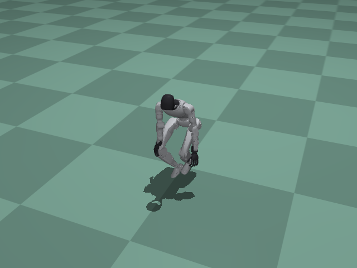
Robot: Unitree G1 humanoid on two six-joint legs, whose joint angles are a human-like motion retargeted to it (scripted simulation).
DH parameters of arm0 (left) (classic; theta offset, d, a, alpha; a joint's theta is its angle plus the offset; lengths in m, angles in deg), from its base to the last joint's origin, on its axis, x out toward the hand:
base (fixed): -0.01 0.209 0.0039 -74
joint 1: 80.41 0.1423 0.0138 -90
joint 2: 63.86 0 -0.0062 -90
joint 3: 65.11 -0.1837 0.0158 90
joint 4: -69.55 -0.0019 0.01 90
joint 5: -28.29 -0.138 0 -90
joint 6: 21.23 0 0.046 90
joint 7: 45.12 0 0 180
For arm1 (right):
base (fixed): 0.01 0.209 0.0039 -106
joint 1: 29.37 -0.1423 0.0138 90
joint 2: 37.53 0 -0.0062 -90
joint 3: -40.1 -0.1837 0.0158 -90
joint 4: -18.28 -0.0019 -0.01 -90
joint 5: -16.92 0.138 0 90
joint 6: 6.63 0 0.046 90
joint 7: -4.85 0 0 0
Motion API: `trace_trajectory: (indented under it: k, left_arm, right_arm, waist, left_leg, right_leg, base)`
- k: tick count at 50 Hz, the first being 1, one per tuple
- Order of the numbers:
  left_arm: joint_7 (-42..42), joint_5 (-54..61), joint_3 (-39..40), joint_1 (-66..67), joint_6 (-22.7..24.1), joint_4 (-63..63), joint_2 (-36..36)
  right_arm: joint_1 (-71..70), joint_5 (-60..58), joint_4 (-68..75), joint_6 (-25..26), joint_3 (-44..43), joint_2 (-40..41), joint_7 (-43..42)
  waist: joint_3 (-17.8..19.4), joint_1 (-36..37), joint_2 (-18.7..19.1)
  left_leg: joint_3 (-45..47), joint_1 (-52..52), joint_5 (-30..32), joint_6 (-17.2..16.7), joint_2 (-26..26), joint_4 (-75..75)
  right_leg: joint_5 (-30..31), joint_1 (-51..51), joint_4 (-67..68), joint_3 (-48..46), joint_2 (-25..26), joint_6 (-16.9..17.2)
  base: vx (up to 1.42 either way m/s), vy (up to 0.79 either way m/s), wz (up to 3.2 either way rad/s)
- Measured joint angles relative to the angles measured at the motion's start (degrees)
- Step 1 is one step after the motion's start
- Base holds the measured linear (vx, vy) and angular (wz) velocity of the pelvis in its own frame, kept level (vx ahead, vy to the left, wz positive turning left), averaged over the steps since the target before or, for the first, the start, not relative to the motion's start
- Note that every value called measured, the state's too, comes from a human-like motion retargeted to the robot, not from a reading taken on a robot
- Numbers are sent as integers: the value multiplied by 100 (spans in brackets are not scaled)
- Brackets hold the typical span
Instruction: Upper body actions
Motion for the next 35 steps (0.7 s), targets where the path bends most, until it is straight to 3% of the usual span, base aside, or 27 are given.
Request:
trace_trajectory:
  k: [3, 7, 10, 12, 13, 15, 17, 18, 19, 20, 23, 25, 27, 30, 32, 33, 34, 35]
  left_arm:
    - [465, 841, 261, 154, 700, 256, 508]
    - [-137, 1818, 914, 191, 1474, 1357, 1215]
    - [-700, 2530, 1899, -28, 2213, 2597, 1949]
    - [-753, 3130, 2313, -472, 2501, 3115, 2219]
    - [-686, 3410, 2425, -711, 2449, 3245, 2299]
    - [-341, 3771, 2526, -1120, 2039, 3259, 2457]
    - [224, 4099, 2508, -1557, 1413, 2964, 2560]
    - [463, 4153, 2444, -1771, 1254, 2784, 2572]
    - [594, 4214, 2319, -1959, 1143, 2645, 2558]
    - [670, 4279, 2164, -2134, 1056, 2526, 2530]
    - [776, 4382, 1983, -2774, 877, 2239, 2176]
    - [1033, 4228, 1863, -3325, 665, 2188, 1986]
    - [1122, 4146, 1835, -3848, 240, 2371, 2131]
    - [1429, 4280, 1577, -4704, 22, 2908, 2535]
    - [1741, 4025, 1203, -4907, -378, 3144, 2572]
    - [1206, 3620, 1068, -4952, -1016, 3112, 2313]
    - [257, 3029, 1169, -4929, -1423, 3147, 2171]
    - [-898, 2347, 1386, -4871, -1715, 3217, 2085]
  right_arm:
    - [383, -486, -479, -492, -191, 157, 126]
    - [741, -1235, -1502, -1085, -801, -188, -1248]
    - [859, -772, -2664, -1850, -1541, -511, -2032]
    - [718, -57, -3517, -2529, -1988, -900, -1754]
    - [622, 400, -3898, -2793, -2204, -1172, -1452]
    - [438, 1306, -4421, -2906, -2626, -1706, -948]
    - [274, 2201, -4759, -2587, -2766, -2371, -423]
    - [182, 2404, -4875, -2482, -2701, -2736, -201]
    - [91, 2478, -4952, -2417, -2604, -3039, -146]
    - [1, 2489, -5010, -2371, -2490, -3313, -175]
    - [-834, 2635, -5090, -1807, -1855, -3183, -497]
    - [-1481, 2928, -5362, -1638, -1362, -2577, -696]
    - [-2096, 3365, -5746, -1808, -863, -1830, -800]
    - [-2962, 3641, -6053, -1892, 37, -1062, -384]
    - [-3203, 3302, -5996, -1328, 601, -659, -21]
    - [-3314, 2584, -5820, -771, 646, -508, -404]
    - [-3404, 2278, -5806, -317, 589, -516, -1332]
    - [-3483, 2179, -5873, 84, 480, -604, -2532]
  waist:
    - [-246, -25, -132]
    - [-516, 165, -207]
    - [-783, 448, -243]
    - [-1033, 700, -172]
    - [-1171, 795, -73]
    - [-1522, 745, 235]
    - [-1740, 793, 399]
    - [-1775, 830, 431]
    - [-1755, 757, 474]
    - [-1708, 628, 522]
    - [-2206, 214, 225]
    - [-2431, -66, 127]
    - [-2754, -42, 100]
    - [-2739, 149, 148]
    - [-2924, 39, 101]
    - [-3051, -101, 82]
    - [-3128, -219, 9]
    - [-3179, -327, -90]
  left_leg:
    - [-323, 1106, 228, -400, -79, -1225]
    - [-698, 2836, 472, -830, -146, -3010]
    - [-896, 4189, 711, -884, -152, -4414]
    - [-1189, 5180, 972, -799, -272, -5582]
    - [-1314, 5714, 1232, -660, -268, -6210]
    - [-1448, 6650, 2266, -565, -22, -7199]
    - [-1139, 7262, 4305, -995, 420, -7756]
    - [-1216, 7465, 5252, -1219, 349, -7863]
    - [-1190, 7599, 5568, -1294, 312, -7516]
    - [-1113, 7699, 5568, -1294, 292, -6942]
    - [-1672, 7890, 5568, -1294, 459, -7399]
    - [-1864, 7942, 5568, -1294, 684, -7690]
    - [-1549, 7823, 5349, -1042, 756, -8240]
    - [-1158, 7740, 4309, -469, 767, -8258]
    - [-1042, 7824, 4114, -275, 763, -8340]
    - [-1118, 7857, 4592, -275, 739, -8373]
    - [-1206, 7822, 4209, -180, 632, -8313]
    - [-1301, 7753, 3396, -37, 484, -8206]
  right_leg:
    - [-303, 853, -868, 233, 129, -150]
    - [-251, 2175, -2140, 428, 158, -250]
    - [-1, 3239, -3232, 603, 378, -367]
    - [424, 4055, -4135, 498, 522, -476]
    - [761, 4573, -4666, 277, 553, -459]
    - [1740, 5605, -5924, 199, 1098, -277]
    - [3827, 6694, -7144, -516, 1205, -200]
    - [4840, 7072, -7267, -799, 976, 142]
    - [5177, 7305, -6900, -685, 821, 517]
    - [5177, 7466, -6289, -372, 705, 907]
    - [5177, 7688, -6636, 2646, 2135, 1171]
    - [5177, 7489, -6475, 1904, 2042, 1196]
    - [5083, 7461, -7211, 1394, 1842, 1088]
    - [4365, 7483, -7598, 1288, 1782, 954]
    - [4313, 7466, -7695, 1398, 1787, 977]
    - [4606, 7460, -7769, 1414, 1789, 960]
    - [4810, 7437, -7867, 1494, 1696, 1023]
    - [4969, 7405, -7976, 1605, 1556, 1126]
  base:
    - [10, 12, -22]
    - [24, 19, -52]
    - [38, 17, -76]
    - [52, 17, -61]
    - [70, 15, 8]
    - [84, 9, 95]
    - [88, 10, 100]
    - [77, 37, 108]
    - [80, 50, 154]
    - [74, 22, 158]
    - [62, -43, 64]
    - [48, -57, 0]
    - [19, -7, -63]
    - [18, 4, -48]
    - [58, -15, 4]
    - [59, -16, 41]
    - [44, -9, 65]
    - [-8, 21, 53]
